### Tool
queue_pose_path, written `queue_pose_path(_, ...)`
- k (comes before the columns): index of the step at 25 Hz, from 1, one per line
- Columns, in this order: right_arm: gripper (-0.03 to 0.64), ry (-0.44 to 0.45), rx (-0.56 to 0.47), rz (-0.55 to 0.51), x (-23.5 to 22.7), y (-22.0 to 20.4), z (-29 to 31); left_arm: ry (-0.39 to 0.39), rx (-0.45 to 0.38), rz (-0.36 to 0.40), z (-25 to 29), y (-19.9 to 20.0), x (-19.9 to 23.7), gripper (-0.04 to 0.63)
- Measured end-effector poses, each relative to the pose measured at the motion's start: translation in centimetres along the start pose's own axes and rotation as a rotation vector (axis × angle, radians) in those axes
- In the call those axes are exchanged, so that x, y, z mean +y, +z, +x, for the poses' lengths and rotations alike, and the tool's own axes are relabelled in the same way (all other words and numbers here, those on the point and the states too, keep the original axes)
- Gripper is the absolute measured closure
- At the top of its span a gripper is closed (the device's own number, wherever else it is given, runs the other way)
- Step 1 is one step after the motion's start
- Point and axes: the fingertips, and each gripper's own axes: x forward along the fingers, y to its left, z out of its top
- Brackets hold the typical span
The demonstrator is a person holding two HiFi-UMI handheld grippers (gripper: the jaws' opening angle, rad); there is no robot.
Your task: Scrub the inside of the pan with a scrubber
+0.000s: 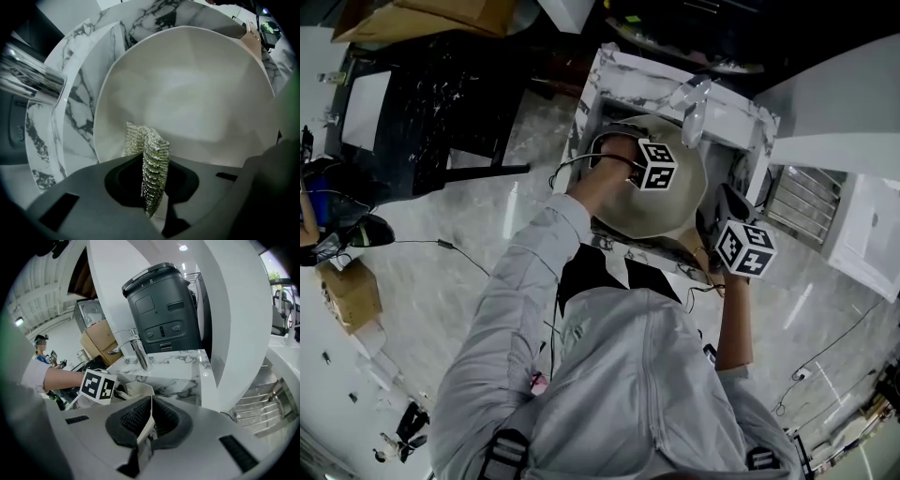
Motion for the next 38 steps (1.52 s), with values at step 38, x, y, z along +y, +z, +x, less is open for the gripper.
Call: queue_pose_path(38,0.581,-0.016,-0.004,0.009,-0.5,-0.8,-1.4,-0.280,-0.545,0.098,-3.8,11.4,-8.2,0.531)
